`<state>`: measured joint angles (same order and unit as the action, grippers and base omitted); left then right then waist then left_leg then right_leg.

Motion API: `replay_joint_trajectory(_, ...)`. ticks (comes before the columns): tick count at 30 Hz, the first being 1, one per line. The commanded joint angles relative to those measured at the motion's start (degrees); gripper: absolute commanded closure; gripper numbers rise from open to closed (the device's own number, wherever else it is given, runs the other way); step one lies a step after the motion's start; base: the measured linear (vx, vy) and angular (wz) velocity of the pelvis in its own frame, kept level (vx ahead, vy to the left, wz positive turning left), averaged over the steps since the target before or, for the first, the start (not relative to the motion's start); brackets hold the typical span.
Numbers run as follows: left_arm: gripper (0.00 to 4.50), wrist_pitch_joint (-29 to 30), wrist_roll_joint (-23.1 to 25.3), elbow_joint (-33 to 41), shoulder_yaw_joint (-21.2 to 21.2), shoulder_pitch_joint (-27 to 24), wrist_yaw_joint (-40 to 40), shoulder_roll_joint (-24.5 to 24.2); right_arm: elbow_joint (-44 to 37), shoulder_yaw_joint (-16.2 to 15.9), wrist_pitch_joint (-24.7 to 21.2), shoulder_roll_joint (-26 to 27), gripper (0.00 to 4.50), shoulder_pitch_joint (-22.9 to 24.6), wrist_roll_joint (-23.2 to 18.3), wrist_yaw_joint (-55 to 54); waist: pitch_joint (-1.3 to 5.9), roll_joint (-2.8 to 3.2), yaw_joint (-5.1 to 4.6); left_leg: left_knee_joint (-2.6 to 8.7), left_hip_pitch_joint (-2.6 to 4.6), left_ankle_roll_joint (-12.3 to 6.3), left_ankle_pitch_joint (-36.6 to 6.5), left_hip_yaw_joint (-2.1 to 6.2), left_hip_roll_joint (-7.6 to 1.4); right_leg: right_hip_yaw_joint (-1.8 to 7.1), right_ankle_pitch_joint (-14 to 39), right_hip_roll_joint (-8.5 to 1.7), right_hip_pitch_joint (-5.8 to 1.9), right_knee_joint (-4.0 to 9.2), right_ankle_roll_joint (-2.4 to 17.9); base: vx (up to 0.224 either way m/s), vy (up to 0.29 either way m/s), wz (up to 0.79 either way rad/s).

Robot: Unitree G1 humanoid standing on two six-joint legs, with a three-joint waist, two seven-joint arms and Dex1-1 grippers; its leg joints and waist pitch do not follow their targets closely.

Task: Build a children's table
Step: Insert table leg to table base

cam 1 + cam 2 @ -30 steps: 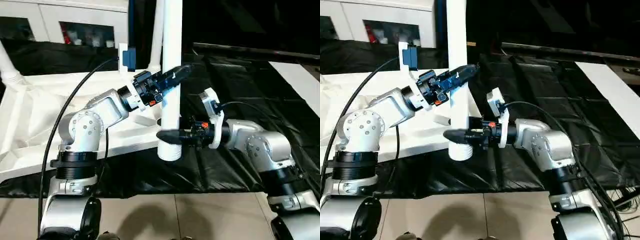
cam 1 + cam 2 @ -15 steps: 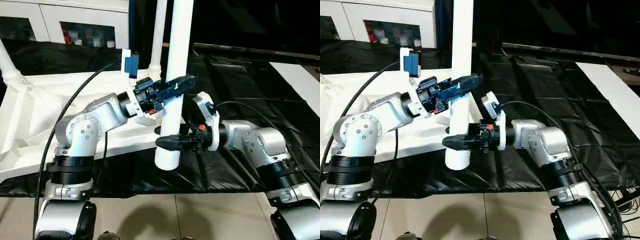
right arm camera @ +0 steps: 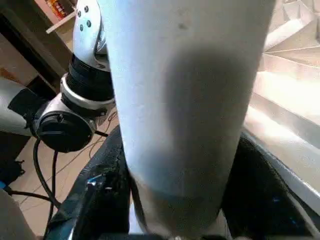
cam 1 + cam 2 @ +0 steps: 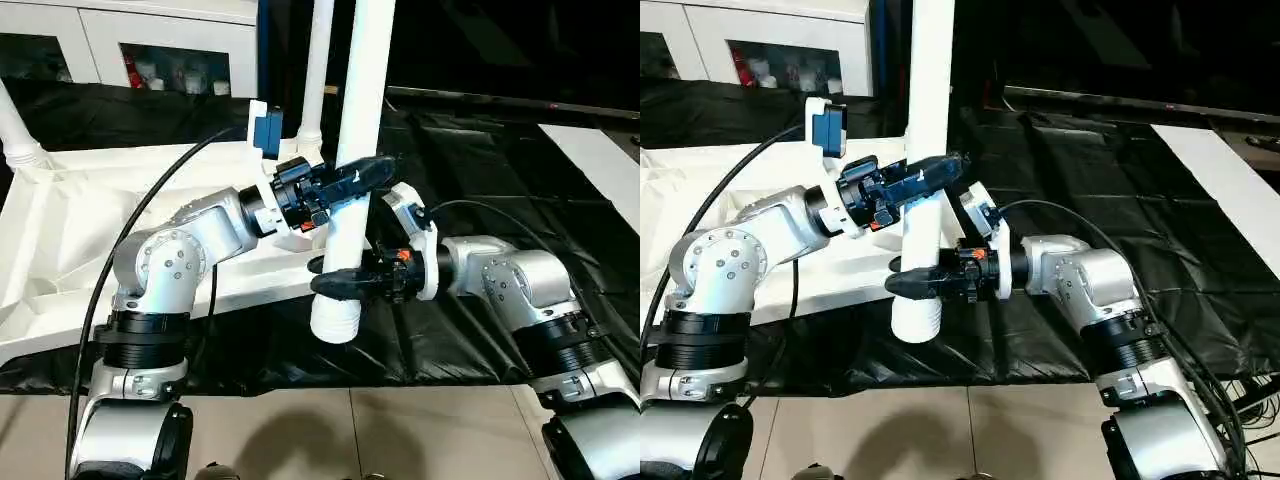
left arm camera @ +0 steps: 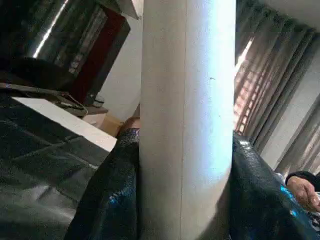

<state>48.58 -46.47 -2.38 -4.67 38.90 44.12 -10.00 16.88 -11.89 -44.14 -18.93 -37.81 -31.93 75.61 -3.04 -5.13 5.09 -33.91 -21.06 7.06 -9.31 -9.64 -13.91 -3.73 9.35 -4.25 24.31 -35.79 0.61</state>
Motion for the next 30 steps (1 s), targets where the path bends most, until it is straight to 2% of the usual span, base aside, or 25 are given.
replay_joint_trajectory(1, 2.67, -0.3, -0.4, 0.7, 0.5, 0.9, -0.1, 0.6, 0.7, -0.5, 0.4, -0.5, 2.54, -0.3, 0.4, 0.1, 4.20, 0.48, 0.02, 3.24, 0.23, 0.40, -9.5, -1.05, 1.06, 1.77, 11.3, -2.02, -3.92, 3.98, 9.4, 0.000, 0.000, 0.00)
replay_joint_trajectory(5, 2.67, -0.4, -0.5, 0.6, 0.5, 0.9, -0.1, 0.7, 0.9, 0.0, 1.3, 0.0, 2.55, -0.3, 0.8, -0.1, 4.18, 0.50, 0.03, 3.25, 0.22, 0.44, -9.8, -1.05, 1.08, 1.77, 11.7, -2.05, -3.93, 4.02, 9.3, 0.000, 0.000, 0.00)
replay_joint_trajectory(7, 2.67, -0.4, -0.4, 0.6, 0.5, 0.9, -0.1, 0.7, 1.0, 0.1, 0.9, 0.0, 2.02, -0.3, 0.7, 0.1, 4.20, 0.54, 0.03, 3.25, 0.24, 0.36, -9.6, -1.04, 1.05, 1.78, 11.5, -2.05, -3.93, 3.98, 9.3, 0.000, 0.000, 0.00)
replay_joint_trajectory(10, 2.67, -0.4, -0.4, 0.7, 0.5, 0.9, 0.0, 0.6, 1.2, 0.1, 1.3, 0.1, 1.68, -0.3, 1.1, -0.4, 4.21, 0.54, 0.02, 3.24, 0.24, 0.34, -9.6, -1.04, 1.05, 1.77, 11.4, -2.05, -3.93, 3.98, 9.4, 0.000, 0.000, 0.00)
replay_joint_trajectory(17, 2.67, -0.3, -0.5, 0.9, 0.6, 0.9, 0.2, 0.5, 1.5, 0.1, 0.8, 0.1, 1.58, -0.3, 0.8, 0.4, 4.24, 0.42, 0.02, 3.23, 0.20, 0.34, -9.4, -1.02, 1.04, 1.76, 11.0, -2.05, -4.00, 3.89, 9.5, 0.000, 0.000, 0.00)
replay_joint_trajectory(18, 2.67, -0.2, -0.5, 1.0, 0.6, 0.8, 0.3, 0.5, 1.4, 0.0, 0.7, 0.1, 1.87, -0.3, 0.8, 0.4, 4.25, 0.47, 0.03, 3.23, 0.23, 0.30, -9.3, -1.03, 1.04, 1.77, 10.9, -2.04, -3.97, 3.87, 9.6, 0.000, 0.000, 0.00)
replay_joint_trajectory(22, 2.67, -0.1, -0.6, 1.2, 0.7, 0.8, 0.5, 0.3, 1.6, -0.2, 1.0, 0.0, 1.99, -0.3, 1.1, 0.5, 4.20, 0.54, 0.02, 3.25, 0.24, 0.27, -9.8, -1.03, 1.04, 1.75, 11.1, -2.04, -3.95, 3.94, 9.6, 0.000, 0.000, 0.00)
replay_joint_trajectory(24, 2.67, 0.0, -0.7, 1.3, 0.8, 0.7, 0.7, 0.2, 1.7, -0.2, 1.0, 0.0, 2.33, -0.3, 1.1, 0.7, 4.23, 0.53, 0.03, 3.23, 0.26, 0.27, -9.7, -1.02, 1.04, 1.76, 11.3, -2.04, -3.96, 3.93, 9.5, 0.000, 0.000, 0.00)
replay_joint_trajectory(30, 2.67, -0.7, 0.2, 1.1, 0.9, 0.8, 0.1, 0.2, 2.0, -0.2, 1.7, 0.1, 2.56, -0.3, 1.3, 0.7, 4.21, 0.51, 0.03, 3.21, 0.26, 0.30, -9.6, -1.05, 1.04, 1.77, 11.0, -2.05, -3.94, 3.92, 9.7, 0.000, 0.000, 0.00)
